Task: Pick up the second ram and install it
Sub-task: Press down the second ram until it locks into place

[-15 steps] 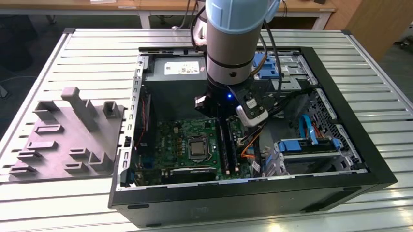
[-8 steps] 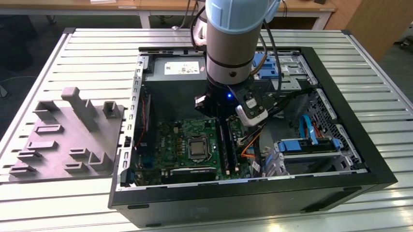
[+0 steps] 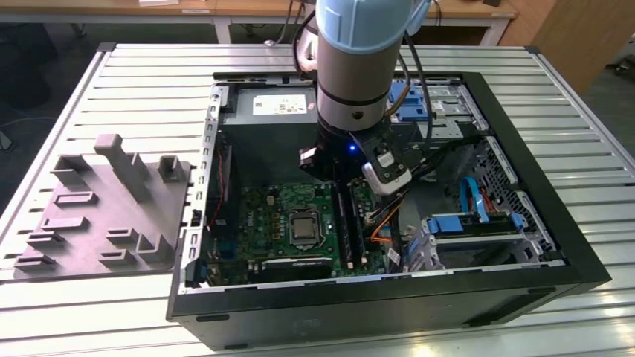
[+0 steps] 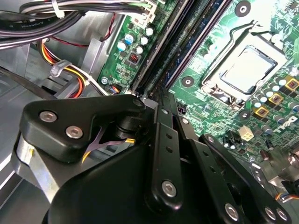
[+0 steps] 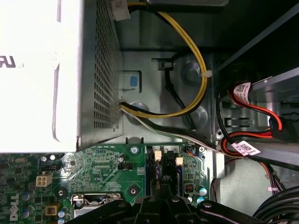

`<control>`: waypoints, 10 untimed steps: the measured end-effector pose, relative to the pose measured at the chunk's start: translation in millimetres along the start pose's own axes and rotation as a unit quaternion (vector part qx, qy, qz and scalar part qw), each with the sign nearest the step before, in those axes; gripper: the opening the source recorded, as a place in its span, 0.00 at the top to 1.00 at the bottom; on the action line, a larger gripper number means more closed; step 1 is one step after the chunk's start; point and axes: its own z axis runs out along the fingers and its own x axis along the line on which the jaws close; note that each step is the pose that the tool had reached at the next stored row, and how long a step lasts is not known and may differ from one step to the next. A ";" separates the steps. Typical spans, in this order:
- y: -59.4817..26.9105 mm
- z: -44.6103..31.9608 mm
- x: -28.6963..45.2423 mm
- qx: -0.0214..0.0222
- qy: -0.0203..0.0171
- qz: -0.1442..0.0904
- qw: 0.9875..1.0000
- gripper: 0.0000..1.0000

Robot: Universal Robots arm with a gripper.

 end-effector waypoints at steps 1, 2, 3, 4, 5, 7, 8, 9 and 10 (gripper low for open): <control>0.0 0.1 0.0 0.000 0.000 0.000 1.000 0.90; 0.0 0.7 0.0 0.000 0.000 0.000 1.000 0.90; 0.0 1.4 0.1 0.000 0.000 0.000 1.000 0.90; -0.2 2.2 0.1 0.000 0.000 0.000 1.000 0.90; -0.2 2.8 0.1 0.000 0.000 0.000 1.000 0.90; -0.3 2.8 0.1 0.000 0.000 0.000 1.000 0.90; -0.3 2.9 0.1 0.000 0.000 0.000 1.000 0.90; -0.5 5.4 0.3 0.000 0.000 0.000 1.000 0.90; -0.6 6.0 0.3 0.000 0.000 0.000 1.000 0.90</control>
